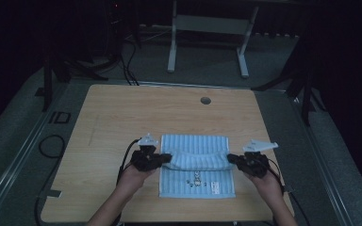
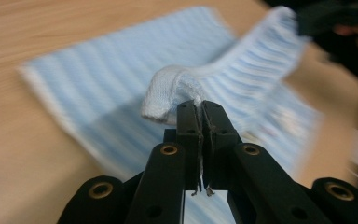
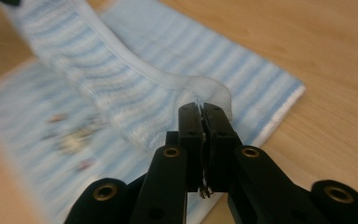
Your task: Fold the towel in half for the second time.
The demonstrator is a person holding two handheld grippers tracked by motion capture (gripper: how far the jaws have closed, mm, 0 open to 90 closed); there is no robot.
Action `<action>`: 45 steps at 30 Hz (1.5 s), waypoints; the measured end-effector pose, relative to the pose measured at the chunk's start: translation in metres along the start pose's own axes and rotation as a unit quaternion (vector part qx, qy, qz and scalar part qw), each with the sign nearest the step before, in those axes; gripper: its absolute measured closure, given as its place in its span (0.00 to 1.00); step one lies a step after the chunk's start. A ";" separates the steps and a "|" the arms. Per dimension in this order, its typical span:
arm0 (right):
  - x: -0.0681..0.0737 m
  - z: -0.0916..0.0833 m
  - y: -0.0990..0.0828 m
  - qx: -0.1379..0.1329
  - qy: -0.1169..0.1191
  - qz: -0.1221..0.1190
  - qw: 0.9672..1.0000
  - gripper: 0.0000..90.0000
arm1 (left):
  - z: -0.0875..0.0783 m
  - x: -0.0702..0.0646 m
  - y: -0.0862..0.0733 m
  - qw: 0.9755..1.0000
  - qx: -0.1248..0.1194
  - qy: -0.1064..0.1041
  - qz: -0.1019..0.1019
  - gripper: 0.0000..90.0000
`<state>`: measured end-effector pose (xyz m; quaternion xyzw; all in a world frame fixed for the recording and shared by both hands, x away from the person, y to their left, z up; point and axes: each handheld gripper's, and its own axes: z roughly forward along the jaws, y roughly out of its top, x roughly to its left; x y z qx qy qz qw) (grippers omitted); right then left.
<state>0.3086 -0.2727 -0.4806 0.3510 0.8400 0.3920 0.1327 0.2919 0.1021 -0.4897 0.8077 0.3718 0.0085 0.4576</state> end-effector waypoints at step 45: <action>0.039 -0.044 -0.067 0.051 0.084 0.016 0.995 0.73 | -0.007 -0.028 -0.040 0.985 0.136 -0.089 0.062 0.67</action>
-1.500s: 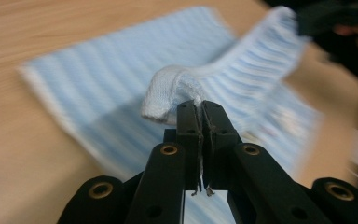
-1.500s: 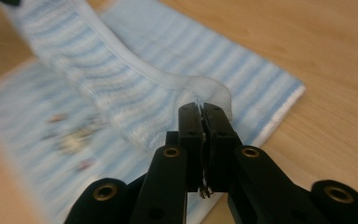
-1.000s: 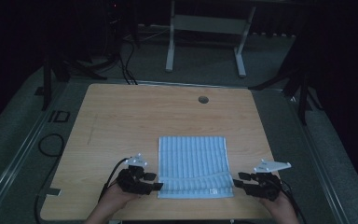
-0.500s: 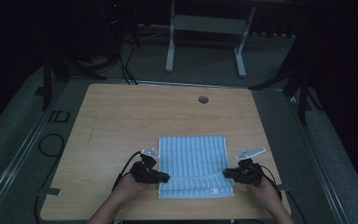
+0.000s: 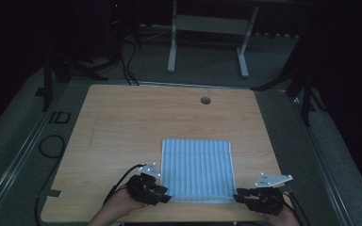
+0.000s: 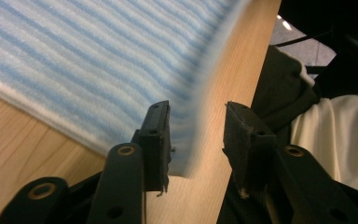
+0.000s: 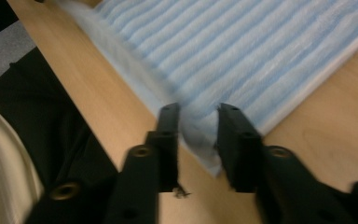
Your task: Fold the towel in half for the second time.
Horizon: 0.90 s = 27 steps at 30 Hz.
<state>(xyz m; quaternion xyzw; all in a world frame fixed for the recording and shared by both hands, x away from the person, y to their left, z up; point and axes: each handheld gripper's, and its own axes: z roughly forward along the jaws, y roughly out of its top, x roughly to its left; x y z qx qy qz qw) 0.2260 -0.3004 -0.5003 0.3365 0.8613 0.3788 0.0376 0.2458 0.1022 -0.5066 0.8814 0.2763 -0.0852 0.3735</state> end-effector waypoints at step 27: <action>-0.076 0.040 0.057 0.026 -0.032 0.028 0.999 0.45 | -0.001 0.072 0.021 0.991 -0.025 0.123 -0.044 0.47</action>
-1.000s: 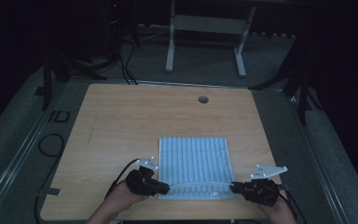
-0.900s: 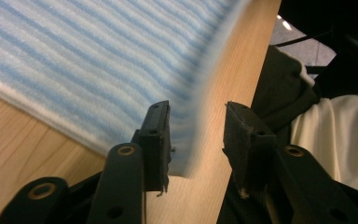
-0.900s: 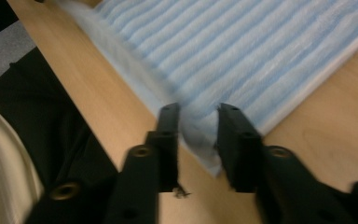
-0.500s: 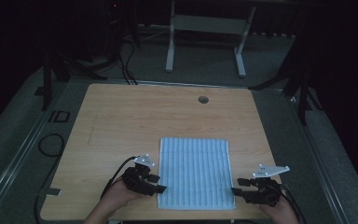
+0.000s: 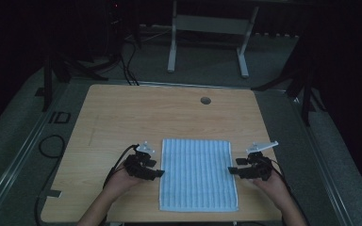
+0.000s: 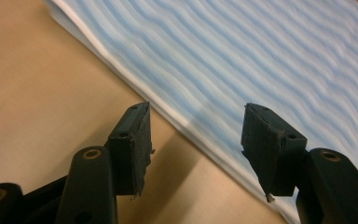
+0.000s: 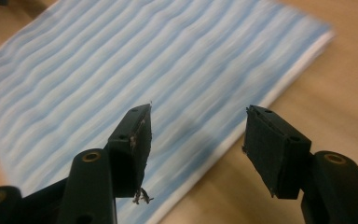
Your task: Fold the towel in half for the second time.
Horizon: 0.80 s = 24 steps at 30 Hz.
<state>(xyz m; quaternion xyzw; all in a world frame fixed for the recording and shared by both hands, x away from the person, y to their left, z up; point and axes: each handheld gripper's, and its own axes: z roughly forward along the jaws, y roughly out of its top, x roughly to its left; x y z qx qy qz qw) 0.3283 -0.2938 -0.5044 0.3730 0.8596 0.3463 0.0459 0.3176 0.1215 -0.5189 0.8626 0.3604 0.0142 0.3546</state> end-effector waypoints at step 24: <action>-0.083 0.060 0.072 0.059 -0.053 0.071 0.994 0.47 | 0.047 0.082 0.060 0.994 -0.028 0.053 -0.089 0.43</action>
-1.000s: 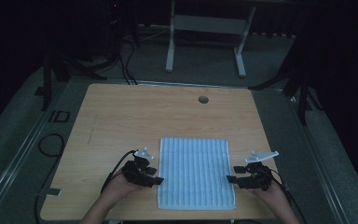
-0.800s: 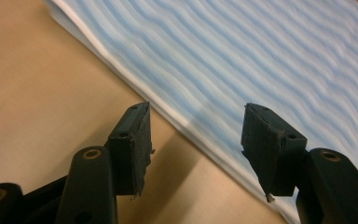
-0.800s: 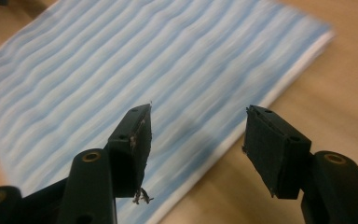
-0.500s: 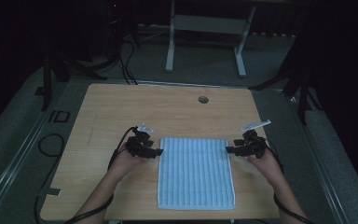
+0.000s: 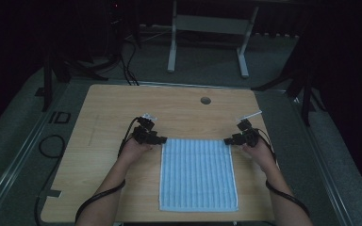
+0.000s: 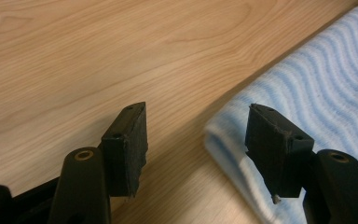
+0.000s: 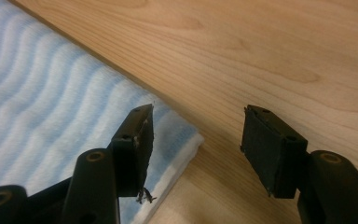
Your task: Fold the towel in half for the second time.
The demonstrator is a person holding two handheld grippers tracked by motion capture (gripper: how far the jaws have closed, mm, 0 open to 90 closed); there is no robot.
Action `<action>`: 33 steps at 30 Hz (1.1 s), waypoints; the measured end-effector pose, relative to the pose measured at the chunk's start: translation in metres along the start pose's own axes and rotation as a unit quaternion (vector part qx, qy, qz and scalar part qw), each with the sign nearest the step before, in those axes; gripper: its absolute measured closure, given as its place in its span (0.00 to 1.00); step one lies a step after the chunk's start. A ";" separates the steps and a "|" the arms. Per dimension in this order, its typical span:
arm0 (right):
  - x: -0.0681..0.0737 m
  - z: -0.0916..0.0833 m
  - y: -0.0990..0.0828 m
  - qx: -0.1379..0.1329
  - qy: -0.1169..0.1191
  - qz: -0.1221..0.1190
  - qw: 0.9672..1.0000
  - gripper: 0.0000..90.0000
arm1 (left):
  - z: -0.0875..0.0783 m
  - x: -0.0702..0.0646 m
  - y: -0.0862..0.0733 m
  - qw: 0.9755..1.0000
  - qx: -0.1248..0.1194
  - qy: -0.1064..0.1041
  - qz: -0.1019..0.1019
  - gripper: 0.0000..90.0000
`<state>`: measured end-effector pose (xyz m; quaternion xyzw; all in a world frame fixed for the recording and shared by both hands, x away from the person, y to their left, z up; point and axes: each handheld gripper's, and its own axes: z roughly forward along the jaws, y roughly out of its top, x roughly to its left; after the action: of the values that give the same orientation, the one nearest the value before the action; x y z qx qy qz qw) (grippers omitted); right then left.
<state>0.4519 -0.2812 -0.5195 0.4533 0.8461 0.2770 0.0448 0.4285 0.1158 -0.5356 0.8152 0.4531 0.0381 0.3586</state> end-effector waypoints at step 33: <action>0.054 -0.075 -0.017 -0.081 0.011 -0.102 0.991 0.96 | -0.069 -0.057 -0.001 0.994 -0.040 -0.070 0.073 0.96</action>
<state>0.3831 -0.2780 -0.4560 0.3564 0.8631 0.3436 0.0997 0.3675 0.1108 -0.4703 0.8316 0.3646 0.0256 0.4182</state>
